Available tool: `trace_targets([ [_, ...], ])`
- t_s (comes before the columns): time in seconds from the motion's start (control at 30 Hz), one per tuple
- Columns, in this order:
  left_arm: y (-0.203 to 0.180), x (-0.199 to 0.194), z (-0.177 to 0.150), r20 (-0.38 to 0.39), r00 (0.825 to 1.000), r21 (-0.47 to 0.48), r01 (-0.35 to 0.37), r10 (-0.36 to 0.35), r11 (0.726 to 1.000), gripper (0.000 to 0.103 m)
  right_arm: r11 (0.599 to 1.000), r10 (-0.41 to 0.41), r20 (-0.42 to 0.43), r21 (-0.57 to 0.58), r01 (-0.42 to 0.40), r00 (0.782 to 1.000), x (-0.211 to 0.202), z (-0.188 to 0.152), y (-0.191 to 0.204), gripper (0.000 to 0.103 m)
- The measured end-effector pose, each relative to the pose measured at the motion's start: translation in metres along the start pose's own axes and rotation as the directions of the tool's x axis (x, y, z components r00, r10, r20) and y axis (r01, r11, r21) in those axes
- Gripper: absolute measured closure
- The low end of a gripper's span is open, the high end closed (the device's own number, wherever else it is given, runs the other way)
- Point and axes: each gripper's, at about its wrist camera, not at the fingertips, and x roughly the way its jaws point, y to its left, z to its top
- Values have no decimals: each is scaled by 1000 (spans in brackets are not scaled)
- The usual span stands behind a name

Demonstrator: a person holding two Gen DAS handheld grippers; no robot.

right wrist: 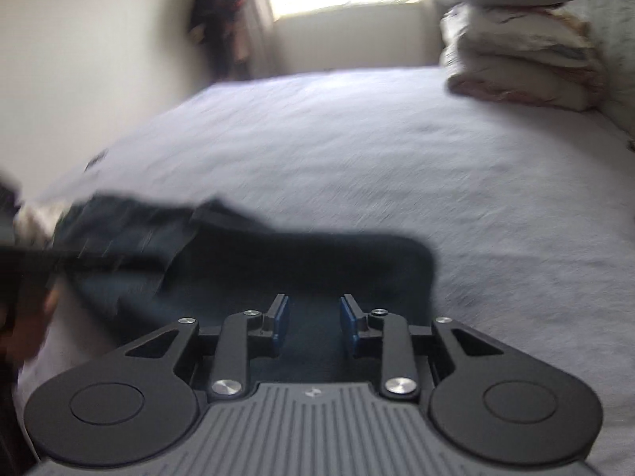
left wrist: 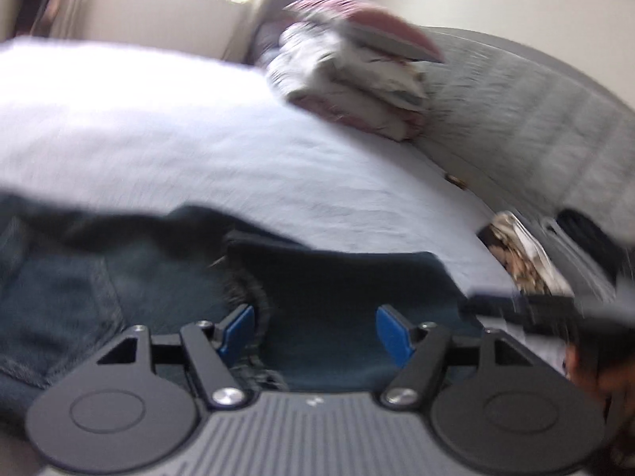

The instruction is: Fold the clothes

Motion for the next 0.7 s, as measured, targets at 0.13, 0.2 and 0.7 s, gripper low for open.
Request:
trace_targets([
  [0.13,25,21,4,-33,999,-100,25,-28,995,35,990,-31,-19,-137,28,999,13,-28,14,71],
  [0.2,30,29,2,-22,997,-149,63,-67,987,35,990,-29,-2,-136,28,1000,7,-31,14,71],
  [0.7,16,23,17,104,995,-95,16,-6,995,92,997,57,124,-67,-49,991,7,7,45,71],
])
